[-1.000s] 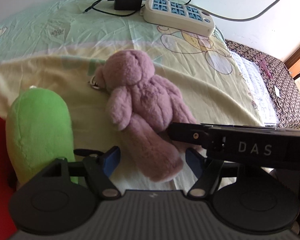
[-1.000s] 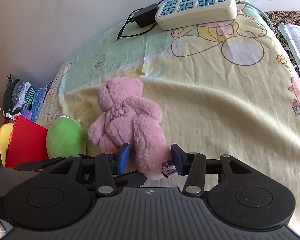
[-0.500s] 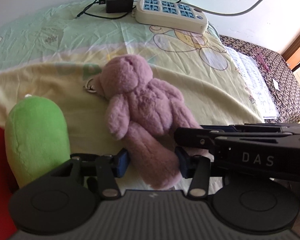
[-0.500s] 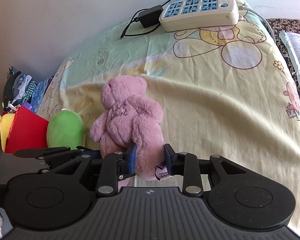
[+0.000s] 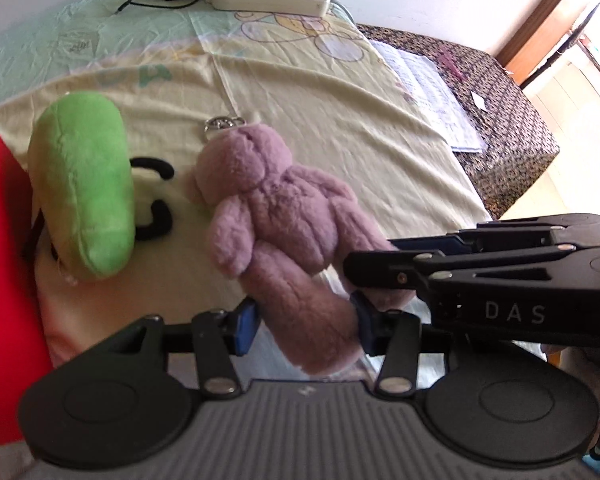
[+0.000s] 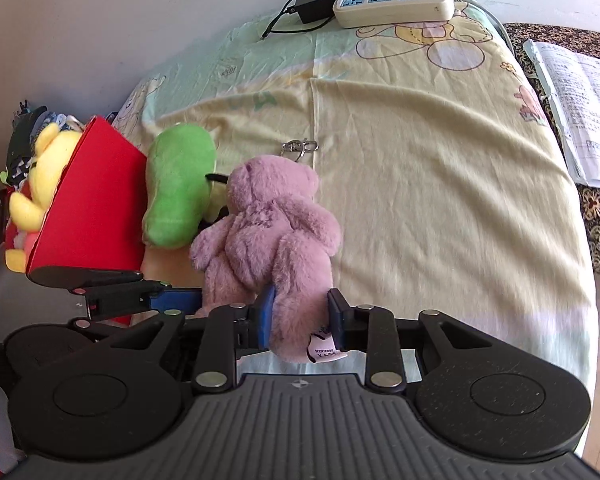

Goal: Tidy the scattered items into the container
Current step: 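Close the right gripper on the teddy bear while the left gripper grasps it too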

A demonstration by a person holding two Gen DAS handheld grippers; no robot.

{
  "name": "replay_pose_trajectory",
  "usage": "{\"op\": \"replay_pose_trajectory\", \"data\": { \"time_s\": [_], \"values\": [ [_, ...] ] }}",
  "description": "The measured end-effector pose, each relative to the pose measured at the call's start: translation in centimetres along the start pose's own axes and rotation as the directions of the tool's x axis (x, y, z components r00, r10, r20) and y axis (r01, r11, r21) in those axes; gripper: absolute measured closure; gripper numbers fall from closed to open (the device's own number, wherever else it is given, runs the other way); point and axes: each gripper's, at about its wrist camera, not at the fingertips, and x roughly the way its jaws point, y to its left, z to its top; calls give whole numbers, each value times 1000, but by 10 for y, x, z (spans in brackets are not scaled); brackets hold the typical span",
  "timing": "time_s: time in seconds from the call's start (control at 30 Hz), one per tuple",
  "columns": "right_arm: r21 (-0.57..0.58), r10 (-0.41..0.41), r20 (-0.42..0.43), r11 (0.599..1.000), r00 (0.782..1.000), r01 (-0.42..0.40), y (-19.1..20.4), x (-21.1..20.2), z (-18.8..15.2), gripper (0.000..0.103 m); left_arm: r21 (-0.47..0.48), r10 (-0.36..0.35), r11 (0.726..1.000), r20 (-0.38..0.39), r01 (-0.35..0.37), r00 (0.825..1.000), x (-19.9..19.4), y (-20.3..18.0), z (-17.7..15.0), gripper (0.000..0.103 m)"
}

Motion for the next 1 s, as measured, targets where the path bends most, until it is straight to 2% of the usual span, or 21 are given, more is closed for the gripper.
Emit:
{"op": "replay_pose_trajectory", "data": {
  "time_s": [0.13,0.37,0.57,0.8,1.0],
  "values": [
    [35,-2,-10,999,1000,2,23,-8,-33,73,38,-38,998,-46,40,998,-17,6,-32,53],
    [97,-10,-37,995,999,14,70,-6,-86,73,137,-50,988,-103,64,993,-46,26,-89,53],
    [124,-20,-35,992,999,24,115,3,-125,72,164,-66,983,-128,87,990,-68,56,-134,53],
    [140,-15,-41,990,999,20,152,19,-152,71,185,-56,979,-145,82,988,-85,83,-169,55],
    [108,-11,-47,994,999,16,176,27,-158,66,146,-55,986,-144,76,988,-94,103,-184,55]
  ]
}}
